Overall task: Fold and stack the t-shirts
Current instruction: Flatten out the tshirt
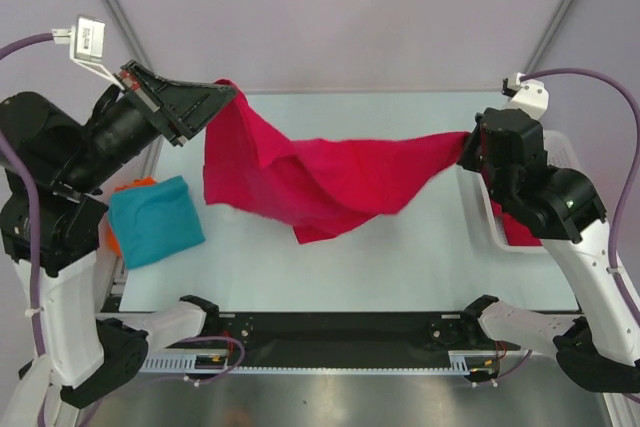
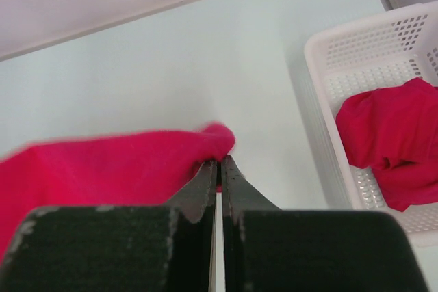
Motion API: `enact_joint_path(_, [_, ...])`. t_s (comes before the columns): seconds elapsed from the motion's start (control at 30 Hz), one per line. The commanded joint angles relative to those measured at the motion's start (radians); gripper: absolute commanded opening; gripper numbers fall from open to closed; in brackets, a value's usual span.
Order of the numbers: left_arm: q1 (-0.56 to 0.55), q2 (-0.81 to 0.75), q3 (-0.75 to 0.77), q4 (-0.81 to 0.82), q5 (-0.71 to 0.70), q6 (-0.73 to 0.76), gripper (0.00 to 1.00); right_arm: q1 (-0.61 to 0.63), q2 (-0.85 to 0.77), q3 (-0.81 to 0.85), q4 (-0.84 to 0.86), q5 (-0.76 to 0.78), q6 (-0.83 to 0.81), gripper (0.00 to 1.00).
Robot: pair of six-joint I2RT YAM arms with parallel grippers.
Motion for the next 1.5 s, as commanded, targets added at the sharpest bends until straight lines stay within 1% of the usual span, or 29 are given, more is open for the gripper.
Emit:
enact_joint_path(0.0, [0.008, 0.066, -0.023, -0.096, -0.073, 0.017, 0.0, 0.006, -0.004, 0.065, -0.016, 0.011, -0.012, 0.0])
enact_joint_path(0.2, [0.028, 0.128, -0.019, -0.091, -0.064, 0.033, 0.0, 0.001, 0.022, 0.061, 0.007, 0.019, -0.025, 0.0])
enact_joint_path(0.3, [0.051, 0.159, -0.052, -0.081, -0.076, 0.05, 0.0, -0.028, 0.056, 0.017, 0.036, -0.001, -0.048, 0.0])
enact_joint_path(0.4, [0.088, 0.204, -0.131, -0.032, -0.101, 0.067, 0.0, -0.081, 0.118, -0.071, 0.093, -0.063, -0.058, 0.0])
enact_joint_path(0.43, [0.108, 0.231, -0.152, -0.02, -0.111, 0.078, 0.0, -0.106, 0.146, -0.106, 0.145, -0.076, -0.07, 0.0])
enact_joint_path(0.5, [0.132, 0.26, -0.227, 0.022, -0.107, 0.081, 0.0, -0.13, 0.189, -0.186, 0.189, -0.124, -0.077, 0.0])
enact_joint_path(0.57, [0.162, 0.297, -0.301, 0.056, -0.093, 0.081, 0.0, -0.156, 0.269, -0.218, 0.24, -0.142, -0.084, 0.0])
enact_joint_path(0.63, [0.18, 0.32, -0.336, 0.089, -0.083, 0.083, 0.0, -0.17, 0.331, -0.237, 0.271, -0.147, -0.088, 0.0])
enact_joint_path(0.67, [0.185, 0.337, -0.368, 0.1, -0.064, 0.083, 0.0, -0.179, 0.388, -0.24, 0.282, -0.144, -0.09, 0.0])
enact_joint_path(0.73, [0.194, 0.349, -0.398, 0.129, -0.05, 0.086, 0.0, -0.186, 0.451, -0.238, 0.302, -0.158, -0.091, 0.11])
enact_joint_path(0.77, [0.197, 0.354, -0.422, 0.135, -0.046, 0.087, 0.0, -0.187, 0.509, -0.235, 0.308, -0.176, -0.091, 0.2])
enact_joint_path(0.8, [0.2, 0.36, -0.433, 0.146, -0.041, 0.09, 0.0, -0.187, 0.533, -0.231, 0.309, -0.187, -0.087, 0.29])
enact_joint_path(0.87, [0.215, 0.36, -0.462, 0.152, -0.03, 0.093, 0.0, -0.184, 0.576, -0.214, 0.308, -0.216, -0.076, 0.32])
enact_joint_path(0.9, [0.22, 0.359, -0.471, 0.162, -0.024, 0.096, 0.0, -0.177, 0.6, -0.208, 0.306, -0.222, -0.076, 0.37])
enact_joint_path(0.93, [0.232, 0.356, -0.48, 0.166, -0.023, 0.098, 0.0, -0.17, 0.612, -0.205, 0.308, -0.222, -0.074, 0.39])
enact_joint_path(1.1, [0.261, 0.349, -0.52, 0.186, -0.001, 0.102, 0.0, -0.143, 0.64, -0.186, 0.303, -0.222, -0.07, 0.42])
enact_joint_path(1.23, [0.268, 0.345, -0.543, 0.205, 0.017, 0.099, 0.0, -0.103, 0.625, -0.189, 0.279, -0.219, -0.051, 0.41])
enact_joint_path(1.37, [0.269, 0.33, -0.579, 0.223, 0.037, 0.095, 0.0, -0.048, 0.579, -0.246, 0.262, -0.207, -0.024, 0.42])
enact_joint_path(1.47, [0.269, 0.308, -0.602, 0.228, 0.037, 0.096, 0.0, -0.011, 0.528, -0.325, 0.257, -0.204, 0.005, 0.42])
